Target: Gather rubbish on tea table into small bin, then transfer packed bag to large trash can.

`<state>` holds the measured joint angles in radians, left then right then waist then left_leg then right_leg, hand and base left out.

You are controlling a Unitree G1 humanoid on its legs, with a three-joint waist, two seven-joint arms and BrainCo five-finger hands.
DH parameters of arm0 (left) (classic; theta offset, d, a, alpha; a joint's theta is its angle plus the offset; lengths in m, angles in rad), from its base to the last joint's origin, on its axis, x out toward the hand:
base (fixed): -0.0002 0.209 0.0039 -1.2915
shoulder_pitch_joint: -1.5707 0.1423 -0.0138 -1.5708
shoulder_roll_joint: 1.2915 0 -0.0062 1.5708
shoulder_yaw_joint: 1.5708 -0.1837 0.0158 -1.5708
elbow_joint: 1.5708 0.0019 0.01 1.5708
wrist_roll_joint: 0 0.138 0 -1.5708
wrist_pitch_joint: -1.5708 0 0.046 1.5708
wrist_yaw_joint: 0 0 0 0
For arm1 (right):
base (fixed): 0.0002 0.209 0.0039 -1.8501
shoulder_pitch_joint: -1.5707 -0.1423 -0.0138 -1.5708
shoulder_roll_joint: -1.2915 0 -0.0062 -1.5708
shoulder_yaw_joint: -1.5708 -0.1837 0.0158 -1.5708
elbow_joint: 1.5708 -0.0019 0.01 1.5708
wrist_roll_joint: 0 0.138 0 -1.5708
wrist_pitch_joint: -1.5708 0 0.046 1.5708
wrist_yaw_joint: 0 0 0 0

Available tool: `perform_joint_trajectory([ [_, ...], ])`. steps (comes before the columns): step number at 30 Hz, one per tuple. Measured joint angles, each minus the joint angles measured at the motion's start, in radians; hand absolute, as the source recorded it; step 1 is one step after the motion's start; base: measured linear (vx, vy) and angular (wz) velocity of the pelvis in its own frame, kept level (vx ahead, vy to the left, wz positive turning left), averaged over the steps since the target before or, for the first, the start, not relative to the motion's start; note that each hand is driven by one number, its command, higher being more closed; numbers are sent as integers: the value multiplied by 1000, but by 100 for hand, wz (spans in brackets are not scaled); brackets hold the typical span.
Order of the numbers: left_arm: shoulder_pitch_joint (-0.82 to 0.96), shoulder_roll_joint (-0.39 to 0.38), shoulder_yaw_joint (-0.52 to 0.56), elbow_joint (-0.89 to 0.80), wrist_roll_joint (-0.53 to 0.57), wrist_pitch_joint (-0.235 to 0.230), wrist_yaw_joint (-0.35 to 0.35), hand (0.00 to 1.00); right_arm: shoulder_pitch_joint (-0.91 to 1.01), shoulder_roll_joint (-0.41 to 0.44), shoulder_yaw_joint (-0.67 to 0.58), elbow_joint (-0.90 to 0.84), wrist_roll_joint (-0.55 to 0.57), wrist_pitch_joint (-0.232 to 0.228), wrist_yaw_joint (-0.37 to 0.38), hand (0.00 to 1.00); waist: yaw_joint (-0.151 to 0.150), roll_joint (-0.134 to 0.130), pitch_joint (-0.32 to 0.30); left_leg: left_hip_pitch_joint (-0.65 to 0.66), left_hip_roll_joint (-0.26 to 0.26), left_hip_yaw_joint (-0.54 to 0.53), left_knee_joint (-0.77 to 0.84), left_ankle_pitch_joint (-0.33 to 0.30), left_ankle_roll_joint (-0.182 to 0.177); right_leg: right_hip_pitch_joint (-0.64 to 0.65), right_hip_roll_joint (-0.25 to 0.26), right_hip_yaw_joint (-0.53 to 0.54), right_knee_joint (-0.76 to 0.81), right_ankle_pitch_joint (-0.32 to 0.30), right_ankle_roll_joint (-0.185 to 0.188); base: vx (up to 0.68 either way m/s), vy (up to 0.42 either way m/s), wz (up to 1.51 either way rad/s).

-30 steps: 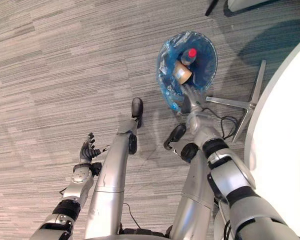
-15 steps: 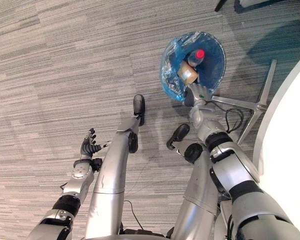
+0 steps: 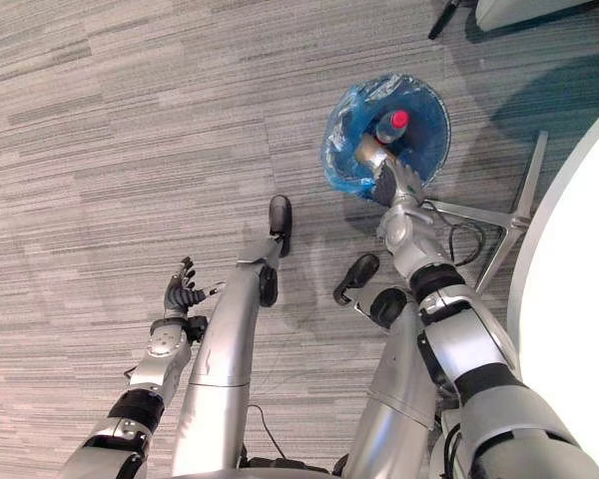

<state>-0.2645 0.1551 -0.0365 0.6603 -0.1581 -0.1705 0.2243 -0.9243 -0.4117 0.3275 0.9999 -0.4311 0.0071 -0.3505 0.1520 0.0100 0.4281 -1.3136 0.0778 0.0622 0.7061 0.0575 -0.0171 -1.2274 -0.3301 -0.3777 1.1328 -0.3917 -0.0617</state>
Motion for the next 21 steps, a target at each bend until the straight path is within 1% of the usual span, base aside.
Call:
perform_joint_trajectory([
  [2,2,4,0,0,0,1,-8,0,40,15,-17,-48,21,1,-1,100,1,0,0,15,7,3,-3,0,0,19,6,-3,-9,1,0,-83,10,-5],
  [3,2,6,1,0,1,6,-9,0,76,24,-22,-104,38,1,-2,100,0,0,0,27,11,5,-3,0,0,32,10,-4,-14,1,-1,-76,8,-10],
  [4,6,7,7,0,1,12,-10,0,138,45,-38,-209,56,0,-6,100,-6,0,0,51,12,5,-9,0,0,57,15,-4,-24,1,-1,-87,6,-9],
  [6,7,7,9,-1,1,14,-11,0,192,78,-40,-302,91,-2,-7,100,-12,-1,0,87,12,9,-26,0,0,87,18,-2,-40,2,-2,-52,-13,-6],
  [7,8,4,9,-5,1,14,-18,0,244,119,-58,-385,144,-14,-2,100,-17,-1,-1,129,13,13,-46,1,-1,126,23,-2,-61,5,-6,-34,-27,-7],
  [8,11,4,9,-7,1,15,-26,0,270,144,-67,-424,179,-27,3,100,-22,-2,-1,154,15,15,-53,1,-1,152,29,-3,-73,6,-8,-31,-34,-8],
  [9,13,1,8,-10,2,16,-29,0,289,160,-77,-452,201,-33,6,100,-27,-2,-1,170,17,16,-57,1,-1,171,33,-3,-81,7,-9,-11,-22,-7],
  [12,34,-43,-12,-57,3,31,-39,0,370,203,-127,-594,318,-51,11,100,-33,-2,-1,254,27,25,-93,0,-1,255,51,-4,-137,22,-4,3,-21,-15],
  [13,47,-57,-17,-72,4,33,-51,0,408,217,-142,-646,360,-66,21,100,-39,-2,-1,291,26,29,-116,0,-1,289,56,-4,-163,28,1,25,-14,-16],
  [14,54,-61,-22,-74,4,34,-51,0,426,224,-149,-666,379,-72,26,100,-44,-3,-1,313,26,32,-128,0,-1,309,59,-4,-174,30,4,37,-14,-10],
  [15,72,-62,-24,-75,4,37,-51,0,458,238,-154,-688,406,-76,30,100,-55,-3,-1,359,26,35,-149,0,-2,356,66,-3,-201,35,11,53,-26,-10],
  [16,91,-63,-26,-81,4,39,-51,0,496,249,-158,-715,431,-76,35,100,-59,-3,-1,407,26,42,-166,1,-2,401,69,-1,-222,40,15,61,-33,-11],
  [20,142,-65,-34,-103,13,44,-57,0,613,301,-162,-791,473,-87,74,100,-60,-5,-1,542,26,60,-238,0,-2,526,87,3,-300,53,30,78,-49,-12],
  [21,156,-68,-35,-107,14,47,-69,0,645,319,-161,-811,484,-90,83,100,-61,-5,-1,583,25,66,-262,1,-2,564,90,2,-325,57,36,111,-40,-8],
])
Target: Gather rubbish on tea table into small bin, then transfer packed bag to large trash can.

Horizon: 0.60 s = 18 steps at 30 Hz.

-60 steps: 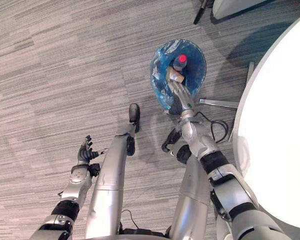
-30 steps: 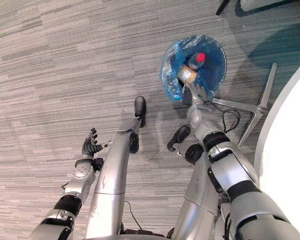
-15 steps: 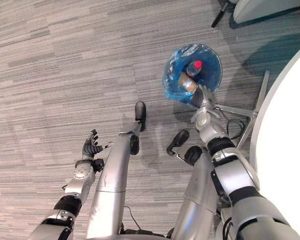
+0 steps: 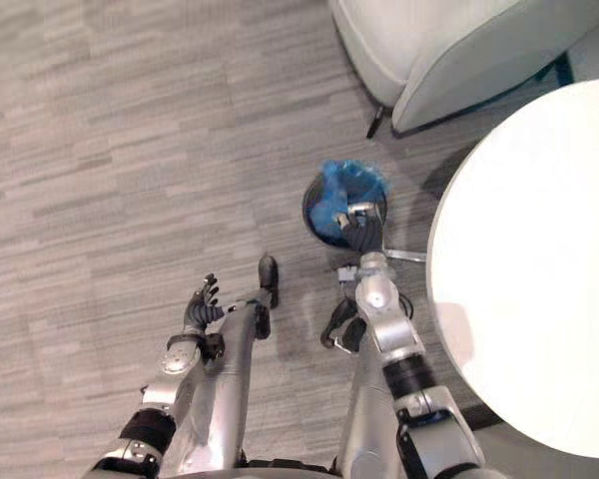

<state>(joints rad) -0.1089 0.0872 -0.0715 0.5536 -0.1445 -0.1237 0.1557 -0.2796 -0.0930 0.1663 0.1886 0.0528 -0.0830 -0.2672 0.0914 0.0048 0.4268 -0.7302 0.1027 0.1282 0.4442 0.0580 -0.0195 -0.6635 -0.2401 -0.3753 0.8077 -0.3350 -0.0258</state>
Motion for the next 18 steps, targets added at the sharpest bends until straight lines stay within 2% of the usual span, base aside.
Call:
perform_joint_trajectory([
  [2,30,-8,-2,-6,0,4,-3,0,42,25,7,-20,26,-8,17,100,-1,-1,-1,67,0,8,-38,0,0,63,11,2,-42,12,-1,112,-26,-12],
  [5,81,-7,-4,-15,1,7,-5,0,105,57,17,-59,59,-25,47,100,-11,-21,-23,161,-2,17,-117,7,-10,149,30,1,-123,27,14,106,-11,-10],
  [7,125,-6,-9,-12,2,9,-22,0,150,78,13,-65,76,-29,59,100,-24,-48,-62,232,-9,25,-176,15,-19,209,38,0,-178,36,21,138,-26,-6],
  [8,134,-6,-16,-11,2,10,-25,0,164,79,9,-70,81,-29,65,100,-23,-51,-73,246,-10,25,-189,16,-20,223,42,2,-191,39,24,156,-32,-8],
  [10,155,-4,-46,4,4,10,-28,0,207,74,-4,-78,101,-30,80,100,-24,-52,-119,300,-15,26,-247,31,-15,275,58,4,-257,58,23,177,-25,-9],
  [15,170,2,-46,33,10,10,-46,0,233,63,-45,-78,132,-30,121,100,-29,-50,-156,421,-17,36,-355,52,-17,393,91,7,-386,94,32,167,1,-11],
  [18,191,8,-43,31,12,10,-47,0,238,64,-72,-78,146,-34,142,100,-47,-44,-193,486,-19,32,-411,64,-18,470,113,1,-473,120,41,157,17,-2],
])
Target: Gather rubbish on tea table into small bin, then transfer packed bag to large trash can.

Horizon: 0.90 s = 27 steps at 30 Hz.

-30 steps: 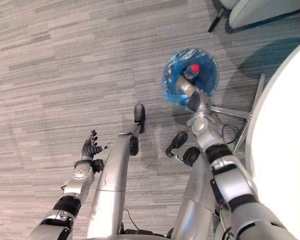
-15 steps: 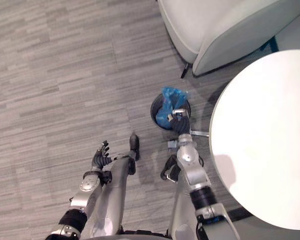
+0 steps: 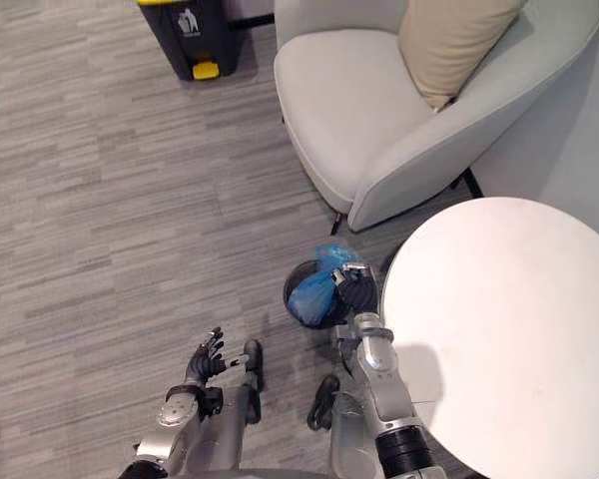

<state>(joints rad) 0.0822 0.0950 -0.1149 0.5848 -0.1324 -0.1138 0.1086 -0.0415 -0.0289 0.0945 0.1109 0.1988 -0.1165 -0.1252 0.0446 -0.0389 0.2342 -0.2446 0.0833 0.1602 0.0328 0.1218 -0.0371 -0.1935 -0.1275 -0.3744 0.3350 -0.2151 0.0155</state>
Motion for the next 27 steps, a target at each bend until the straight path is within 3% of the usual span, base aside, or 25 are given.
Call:
perform_joint_trajectory([
  [9,118,6,-12,-218,18,-13,-22,0,73,-1,2,-112,129,-35,83,100,-5,50,-85,126,-7,-8,-79,1,-1,151,36,13,-157,51,9,55,4,-5],
  [20,183,4,-32,-369,39,-30,-43,0,91,-24,42,-189,265,-35,157,100,-6,53,-131,187,-19,-25,-126,3,-4,207,46,24,-211,83,23,-17,9,-3],
  [27,171,8,-48,-483,142,-62,-43,0,89,-49,70,-214,324,-35,195,100,-5,51,-139,202,-28,-32,-126,3,-3,225,42,25,-220,86,25,0,4,0],
])
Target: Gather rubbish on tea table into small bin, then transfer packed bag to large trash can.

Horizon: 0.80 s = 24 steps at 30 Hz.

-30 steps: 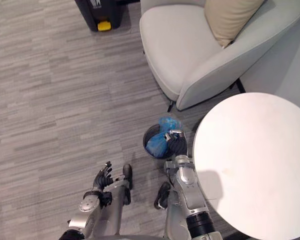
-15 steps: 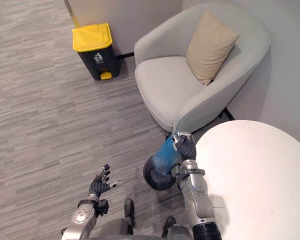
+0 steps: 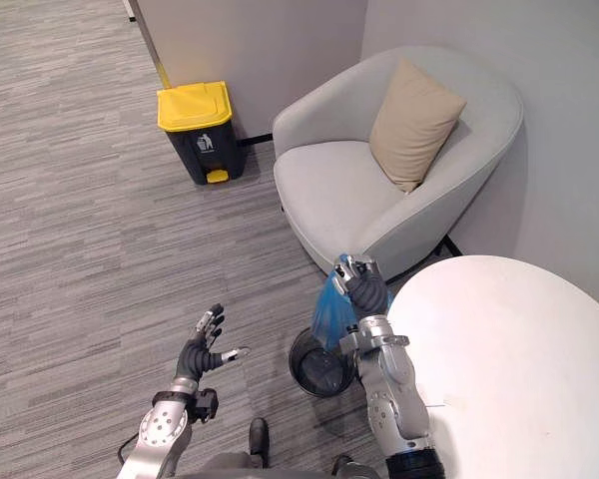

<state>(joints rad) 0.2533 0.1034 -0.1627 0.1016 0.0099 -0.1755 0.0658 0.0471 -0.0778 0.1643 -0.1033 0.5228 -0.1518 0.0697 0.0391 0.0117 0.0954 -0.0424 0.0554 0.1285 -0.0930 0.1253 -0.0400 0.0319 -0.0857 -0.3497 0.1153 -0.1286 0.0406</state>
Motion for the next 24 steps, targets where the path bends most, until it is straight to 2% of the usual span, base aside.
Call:
perform_joint_trajectory([
  [7,-41,30,-44,-87,82,-11,-1,0,-25,-59,50,0,40,1,42,100,-4,6,-34,8,0,-3,-1,0,0,1,1,6,-1,1,-1,0,0,0],
  [14,-107,78,-75,-103,121,-29,-8,0,-85,-71,98,0,98,5,75,100,-22,6,-39,20,-1,-3,-1,0,0,11,1,16,-8,11,-3,-22,10,-4],
  [24,-149,94,-147,-101,184,-29,-21,0,-154,-74,230,0,203,6,110,100,-24,7,-49,23,-1,-3,-2,3,4,14,4,22,-16,19,-2,-6,3,-1],
])
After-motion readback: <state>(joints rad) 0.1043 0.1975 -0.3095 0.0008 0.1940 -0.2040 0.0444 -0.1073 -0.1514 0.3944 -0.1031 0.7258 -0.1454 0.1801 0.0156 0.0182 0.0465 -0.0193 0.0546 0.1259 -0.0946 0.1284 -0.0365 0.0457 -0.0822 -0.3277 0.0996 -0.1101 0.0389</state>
